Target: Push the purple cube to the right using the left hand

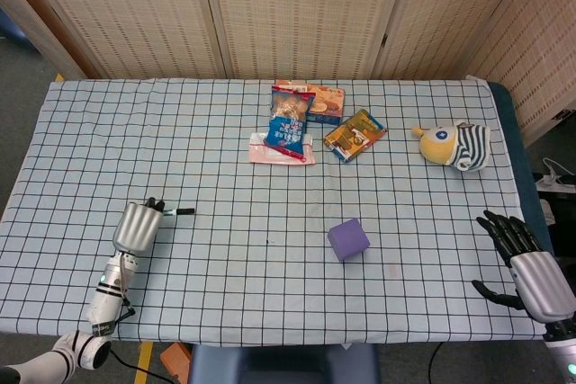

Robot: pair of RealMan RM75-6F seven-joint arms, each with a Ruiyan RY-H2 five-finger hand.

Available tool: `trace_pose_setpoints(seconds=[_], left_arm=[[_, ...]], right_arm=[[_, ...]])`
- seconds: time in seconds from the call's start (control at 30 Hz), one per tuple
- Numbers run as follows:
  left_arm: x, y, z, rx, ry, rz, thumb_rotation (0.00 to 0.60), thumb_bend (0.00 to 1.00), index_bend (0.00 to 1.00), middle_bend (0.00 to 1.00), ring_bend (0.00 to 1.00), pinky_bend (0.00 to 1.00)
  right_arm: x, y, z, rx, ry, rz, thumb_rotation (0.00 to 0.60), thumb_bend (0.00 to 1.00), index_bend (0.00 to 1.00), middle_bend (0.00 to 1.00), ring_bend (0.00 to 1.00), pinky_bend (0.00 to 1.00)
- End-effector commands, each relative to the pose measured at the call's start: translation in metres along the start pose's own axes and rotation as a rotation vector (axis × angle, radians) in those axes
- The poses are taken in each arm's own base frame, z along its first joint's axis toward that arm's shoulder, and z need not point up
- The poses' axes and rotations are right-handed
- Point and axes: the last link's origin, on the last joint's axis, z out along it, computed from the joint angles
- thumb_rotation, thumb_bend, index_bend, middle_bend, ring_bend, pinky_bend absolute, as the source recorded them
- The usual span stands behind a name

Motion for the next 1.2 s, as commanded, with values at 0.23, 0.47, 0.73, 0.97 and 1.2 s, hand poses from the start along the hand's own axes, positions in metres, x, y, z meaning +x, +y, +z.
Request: trace_pose_setpoints(seconds=[0.23,0.47,0.73,0.97,1.2], left_arm=[[-0.017,-0.002,-0.006,0.001,-0.083,-0.027,0.600,0.57,0.43,0.53,0.91,1.00],[-0.018,-0.005,-0.011,-0.006,-0.148,-0.067,0.600,0.50,0.33,0.35,0.71,0.91],[0.013,-0.007,-0.031,-0.013,-0.098,-0.212,0.600,0.42,0.15,0.13,0.21,0.39],[0.067,-0.043,-0.085,0.054,0.105,-0.502,0.600,0.39,0.16,0.07,0.02,0.18],[0.069,-0.089,-0.166,0.175,0.050,-0.799,0.600,0.38,0.02,0.00,0.00,0.17]], right_arm=[[-0.002,-0.001,0.000,-0.004,-0.004,-0.008,0.600,0.10,0.00,0.00,0.00,0.00],[-0.002,-0.001,0.000,-0.007,-0.005,-0.012,0.600,0.10,0.00,0.00,0.00,0.00],[-0.001,-0.001,0.000,-0.009,0.002,-0.009,0.600,0.10,0.00,0.00,0.00,0.00],[0.006,0.001,-0.004,-0.013,0.022,0.010,0.600,0.10,0.00,0.00,0.00,0.00],[0.008,0.005,-0.009,-0.031,0.022,-0.018,0.600,0.10,0.00,0.00,0.00,0.00]])
